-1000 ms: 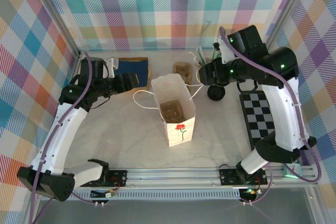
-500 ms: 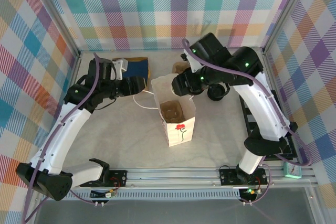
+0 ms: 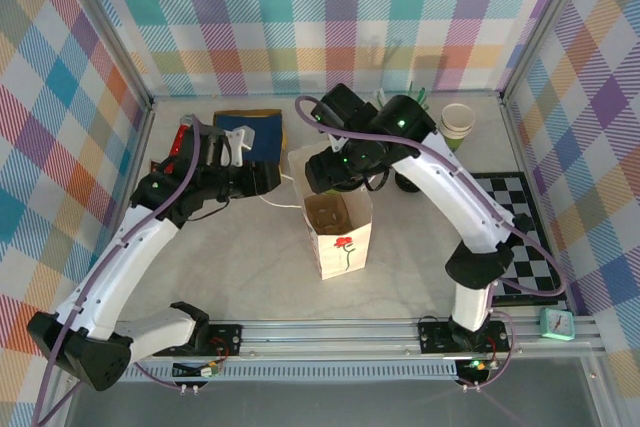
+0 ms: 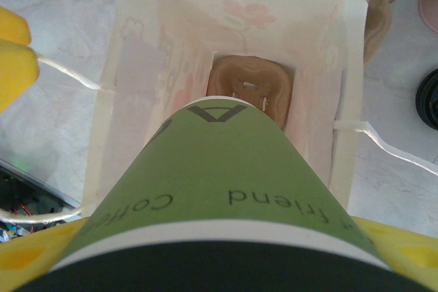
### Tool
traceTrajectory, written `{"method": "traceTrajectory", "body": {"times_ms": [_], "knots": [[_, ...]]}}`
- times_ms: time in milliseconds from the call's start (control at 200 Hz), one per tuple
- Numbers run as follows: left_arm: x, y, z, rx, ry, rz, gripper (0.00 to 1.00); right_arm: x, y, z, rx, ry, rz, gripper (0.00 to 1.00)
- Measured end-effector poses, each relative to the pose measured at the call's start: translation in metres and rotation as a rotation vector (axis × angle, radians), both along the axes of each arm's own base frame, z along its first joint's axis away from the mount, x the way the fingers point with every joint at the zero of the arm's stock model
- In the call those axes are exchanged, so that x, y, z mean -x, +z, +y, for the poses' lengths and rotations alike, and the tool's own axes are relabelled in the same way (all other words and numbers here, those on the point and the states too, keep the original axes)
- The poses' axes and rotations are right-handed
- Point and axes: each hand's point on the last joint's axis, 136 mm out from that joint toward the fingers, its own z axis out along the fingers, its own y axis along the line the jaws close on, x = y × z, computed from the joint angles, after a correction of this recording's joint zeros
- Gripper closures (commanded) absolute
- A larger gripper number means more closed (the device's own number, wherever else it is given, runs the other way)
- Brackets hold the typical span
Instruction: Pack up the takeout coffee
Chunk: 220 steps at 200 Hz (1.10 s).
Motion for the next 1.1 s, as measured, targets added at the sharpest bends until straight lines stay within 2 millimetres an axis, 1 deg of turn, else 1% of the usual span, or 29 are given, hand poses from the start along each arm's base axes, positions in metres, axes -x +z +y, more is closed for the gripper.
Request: {"method": "traceTrajectory", "body": {"times_ms": [210,320,420,545,640,820,1100], "knots": [[0.011,0.004,-0.004,0.030,-0.011,-0.013,0.71,-0.003,-0.011,0.005,0.034,-0.020,0.006,0.66],[0.018,0.004,-0.006,0.045,-0.014,-0.009,0.75,0.000,-0.020,0.006,0.064,-0.020,0.016,0.67],[0.026,0.005,-0.012,0.055,-0.034,-0.006,0.78,0.003,-0.036,0.005,0.107,-0.025,0.043,0.69],[0.033,0.008,-0.018,0.072,-0.053,-0.014,0.79,0.005,-0.061,0.002,0.167,-0.037,0.083,0.69],[0.040,0.011,-0.024,0.091,-0.070,-0.021,0.80,0.007,-0.073,-0.001,0.189,-0.049,0.099,0.69],[0.052,0.009,-0.034,0.102,-0.097,-0.016,0.80,0.008,-0.078,-0.001,0.181,-0.056,0.103,0.70],[0.060,0.012,-0.037,0.118,-0.097,-0.010,0.78,0.009,-0.077,0.001,0.170,-0.052,0.103,0.69]]}}
